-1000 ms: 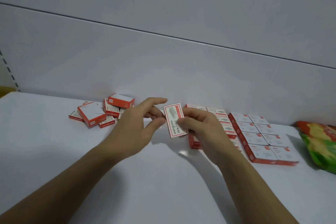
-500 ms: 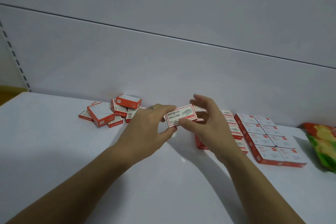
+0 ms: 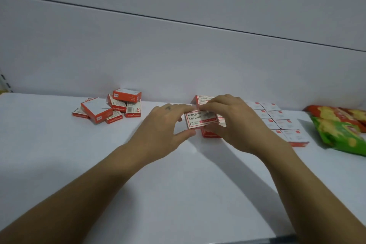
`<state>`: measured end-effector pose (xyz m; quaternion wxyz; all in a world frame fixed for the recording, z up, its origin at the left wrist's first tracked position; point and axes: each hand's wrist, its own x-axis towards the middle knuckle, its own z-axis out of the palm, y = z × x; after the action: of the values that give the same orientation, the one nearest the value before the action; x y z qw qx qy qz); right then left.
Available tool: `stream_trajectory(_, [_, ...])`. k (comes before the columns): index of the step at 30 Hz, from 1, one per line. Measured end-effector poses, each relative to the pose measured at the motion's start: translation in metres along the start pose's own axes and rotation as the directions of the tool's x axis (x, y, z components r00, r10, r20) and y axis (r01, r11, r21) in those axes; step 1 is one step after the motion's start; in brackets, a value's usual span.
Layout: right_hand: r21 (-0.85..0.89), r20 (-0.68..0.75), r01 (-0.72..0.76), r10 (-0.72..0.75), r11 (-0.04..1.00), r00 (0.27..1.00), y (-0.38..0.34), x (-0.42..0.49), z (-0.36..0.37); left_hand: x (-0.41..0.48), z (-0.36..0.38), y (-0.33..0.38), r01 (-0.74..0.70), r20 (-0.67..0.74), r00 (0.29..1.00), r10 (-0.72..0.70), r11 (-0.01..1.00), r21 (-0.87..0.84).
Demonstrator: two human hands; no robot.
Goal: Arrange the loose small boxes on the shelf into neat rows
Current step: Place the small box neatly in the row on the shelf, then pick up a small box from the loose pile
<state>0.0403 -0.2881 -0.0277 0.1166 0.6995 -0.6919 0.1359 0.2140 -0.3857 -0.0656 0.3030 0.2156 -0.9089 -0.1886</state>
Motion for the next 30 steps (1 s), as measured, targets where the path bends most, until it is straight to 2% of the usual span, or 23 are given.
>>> stream_trajectory(3, [0.088,-0.024,-0.159,0.162,0.983,0.986,0.021,-0.017,-0.004,-0.002,0.007,0.006,0.013,0.081,0.997,-0.018,0.998,0.063])
stream_trajectory(5, [0.085,-0.040,-0.260,0.264,0.962,0.964,0.036,-0.030,-0.003,-0.003,0.012,0.005,-0.013,0.137,0.990,-0.005,0.991,0.132])
stream_trajectory(10, [0.109,-0.134,-0.455,0.467,0.884,0.874,0.057,-0.059,0.019,-0.004,0.019,0.004,-0.075,0.173,0.984,0.037,0.974,0.213])
stream_trajectory(19, [0.112,-0.078,-0.509,0.518,0.853,0.852,0.060,-0.061,0.029,-0.006,0.020,0.004,-0.075,0.224,0.974,0.025,0.974,0.214])
stream_trajectory(23, [0.179,-0.045,-0.536,0.551,0.825,0.833,0.053,-0.059,0.028,-0.007,0.025,0.004,-0.104,0.235,0.971,0.050,0.969,0.225])
stream_trajectory(30, [0.109,-0.017,-0.551,0.555,0.828,0.831,0.050,-0.059,0.028,-0.005,0.028,0.004,-0.098,0.245,0.969,0.039,0.967,0.233])
